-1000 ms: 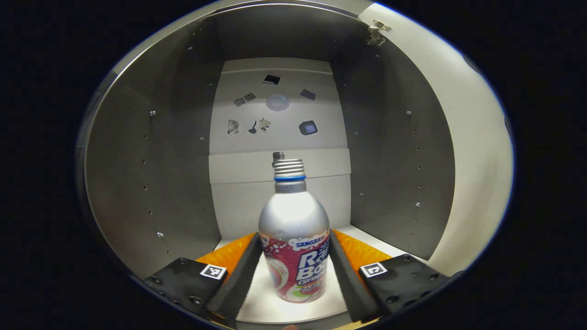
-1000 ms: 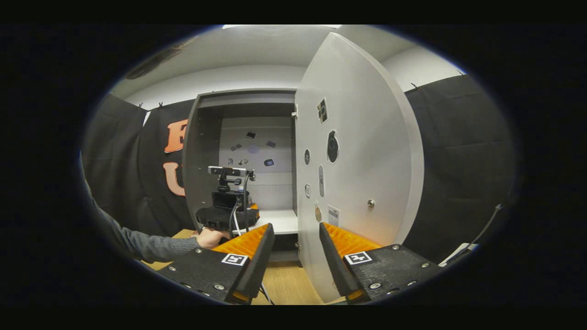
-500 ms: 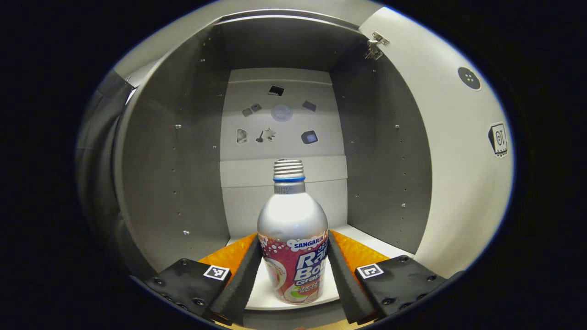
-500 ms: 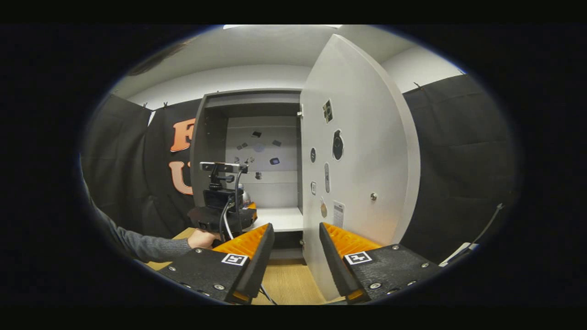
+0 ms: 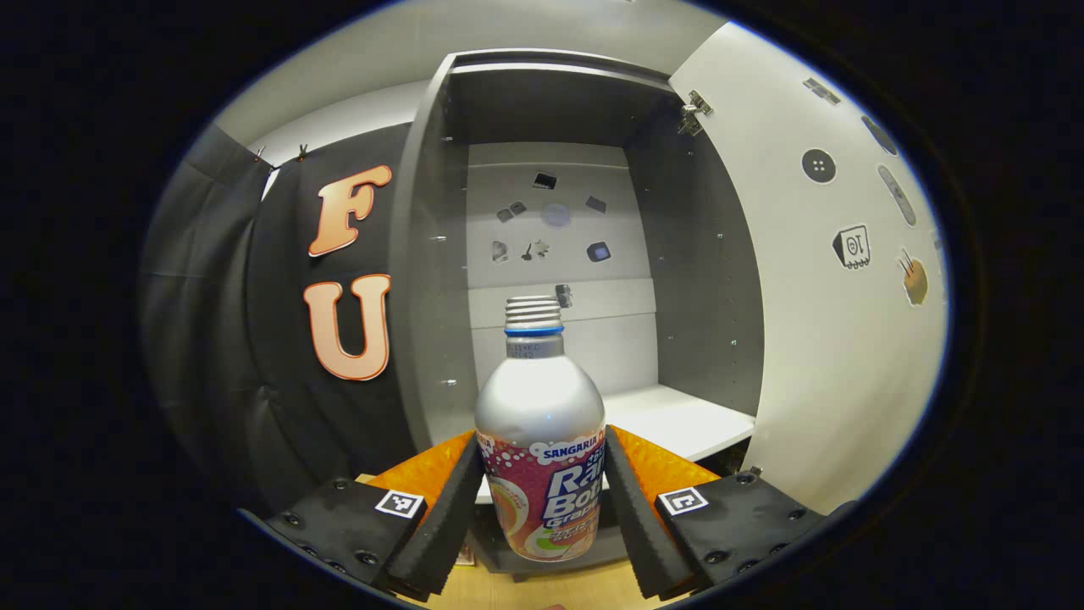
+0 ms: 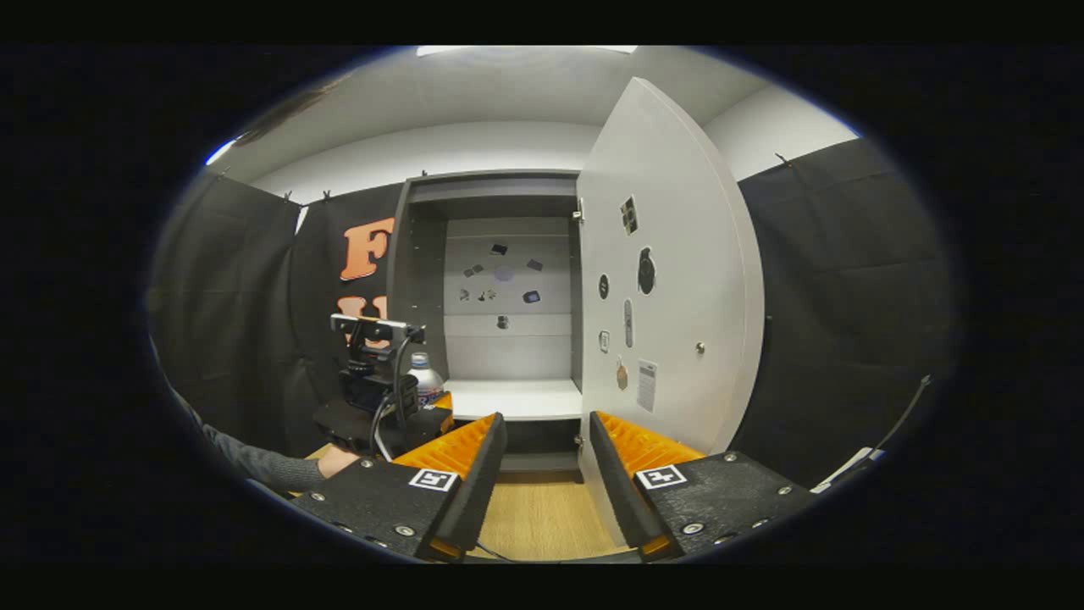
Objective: Open the cabinet door with the right hand, grasp the bottle in the cabinet with the left hand and place it on the coaster, then close the cabinet door with the right hand.
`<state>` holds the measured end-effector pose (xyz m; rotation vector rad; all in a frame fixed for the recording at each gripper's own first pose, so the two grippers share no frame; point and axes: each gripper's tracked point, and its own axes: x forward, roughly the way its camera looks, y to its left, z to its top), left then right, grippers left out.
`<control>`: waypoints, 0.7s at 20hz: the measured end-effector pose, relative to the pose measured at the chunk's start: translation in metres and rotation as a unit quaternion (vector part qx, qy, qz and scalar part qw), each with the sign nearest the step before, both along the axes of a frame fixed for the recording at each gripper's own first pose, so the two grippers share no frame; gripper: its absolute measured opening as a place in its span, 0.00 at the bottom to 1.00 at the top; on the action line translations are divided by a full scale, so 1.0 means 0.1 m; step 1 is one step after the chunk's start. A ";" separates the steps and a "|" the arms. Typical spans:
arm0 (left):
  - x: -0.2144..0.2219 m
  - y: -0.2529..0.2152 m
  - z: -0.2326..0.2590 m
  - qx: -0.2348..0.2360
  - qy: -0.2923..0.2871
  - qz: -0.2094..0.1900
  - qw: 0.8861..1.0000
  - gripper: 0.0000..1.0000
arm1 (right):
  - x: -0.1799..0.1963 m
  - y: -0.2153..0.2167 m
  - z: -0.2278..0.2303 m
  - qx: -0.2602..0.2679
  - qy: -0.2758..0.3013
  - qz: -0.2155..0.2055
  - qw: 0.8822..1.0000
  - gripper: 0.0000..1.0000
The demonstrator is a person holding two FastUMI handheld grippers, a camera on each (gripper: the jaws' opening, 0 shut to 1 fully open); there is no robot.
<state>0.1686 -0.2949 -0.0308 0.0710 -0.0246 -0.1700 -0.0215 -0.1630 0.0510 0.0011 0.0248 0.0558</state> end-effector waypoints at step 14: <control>-0.99 1.01 -1.78 0.016 0.145 0.069 0.987 0.86 | -0.21 0.51 -0.61 -0.012 0.083 0.059 0.995 0.62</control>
